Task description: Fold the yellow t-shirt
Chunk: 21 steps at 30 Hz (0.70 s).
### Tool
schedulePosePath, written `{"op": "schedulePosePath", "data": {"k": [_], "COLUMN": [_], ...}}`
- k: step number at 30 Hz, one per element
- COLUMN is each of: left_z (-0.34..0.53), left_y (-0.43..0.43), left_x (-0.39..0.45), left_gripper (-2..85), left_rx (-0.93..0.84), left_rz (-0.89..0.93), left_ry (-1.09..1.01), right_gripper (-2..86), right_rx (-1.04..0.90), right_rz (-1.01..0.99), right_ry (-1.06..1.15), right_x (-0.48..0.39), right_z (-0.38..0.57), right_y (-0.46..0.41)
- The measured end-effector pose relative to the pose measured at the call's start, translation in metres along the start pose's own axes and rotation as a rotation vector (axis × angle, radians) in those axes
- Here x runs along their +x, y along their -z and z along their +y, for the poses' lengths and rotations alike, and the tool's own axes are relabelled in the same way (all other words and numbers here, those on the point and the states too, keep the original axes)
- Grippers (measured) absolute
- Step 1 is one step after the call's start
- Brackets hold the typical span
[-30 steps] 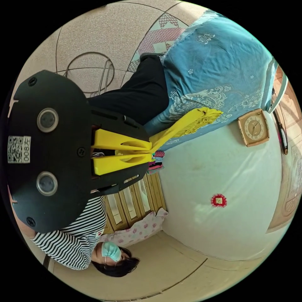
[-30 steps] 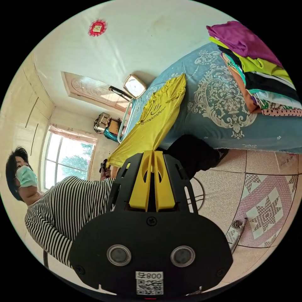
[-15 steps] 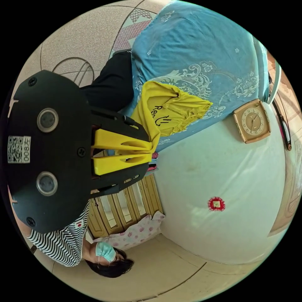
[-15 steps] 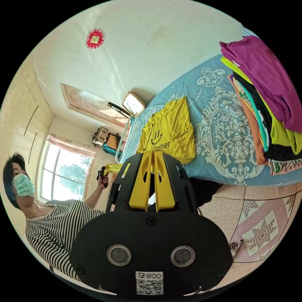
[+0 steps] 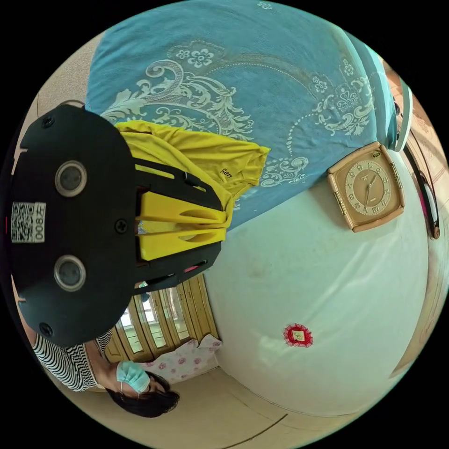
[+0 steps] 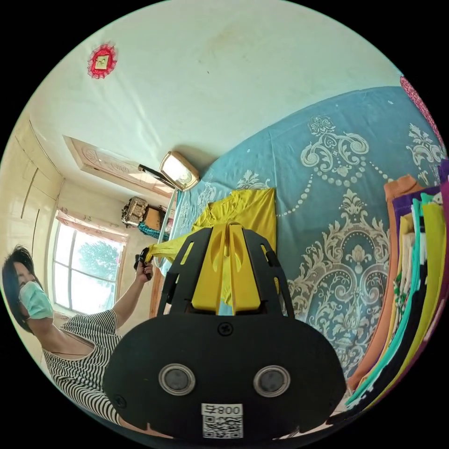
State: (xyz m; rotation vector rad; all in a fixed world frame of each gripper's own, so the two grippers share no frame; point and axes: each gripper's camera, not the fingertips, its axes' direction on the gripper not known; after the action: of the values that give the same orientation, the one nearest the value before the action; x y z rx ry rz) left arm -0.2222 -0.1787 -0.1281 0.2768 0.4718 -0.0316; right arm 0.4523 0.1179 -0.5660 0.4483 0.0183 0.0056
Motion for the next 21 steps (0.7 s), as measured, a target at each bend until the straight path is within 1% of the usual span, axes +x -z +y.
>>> {"op": "schedulePosePath", "data": {"k": [4, 9, 15, 21], "left_z": [-0.062, -0.138, -0.197, -0.235], "left_y": [-0.052, -0.128, -0.198, -0.25], "left_x": [-0.024, -0.063, -0.094, -0.105], "left_gripper": [1.7, 1.7, 2.0, 2.7], "left_rx": [-0.012, -0.024, -0.021, -0.05], "left_rz": [-0.044, -0.108, -0.186, -0.245], "left_ry": [0.011, 0.048, 0.088, 0.116], "right_gripper": [0.8, 0.8, 0.8, 0.9], "right_rx": [-0.028, -0.104, -0.159, -0.194], "right_rz": [0.008, 0.035, 0.044, 0.009], "right_ry": [-0.02, -0.064, -0.123, -0.169], "right_x": [0.024, 0.059, 0.086, 0.096], "right_z": [-0.067, -0.149, -0.209, -0.239], "right_y": [-0.052, -0.137, -0.212, -0.257]}}
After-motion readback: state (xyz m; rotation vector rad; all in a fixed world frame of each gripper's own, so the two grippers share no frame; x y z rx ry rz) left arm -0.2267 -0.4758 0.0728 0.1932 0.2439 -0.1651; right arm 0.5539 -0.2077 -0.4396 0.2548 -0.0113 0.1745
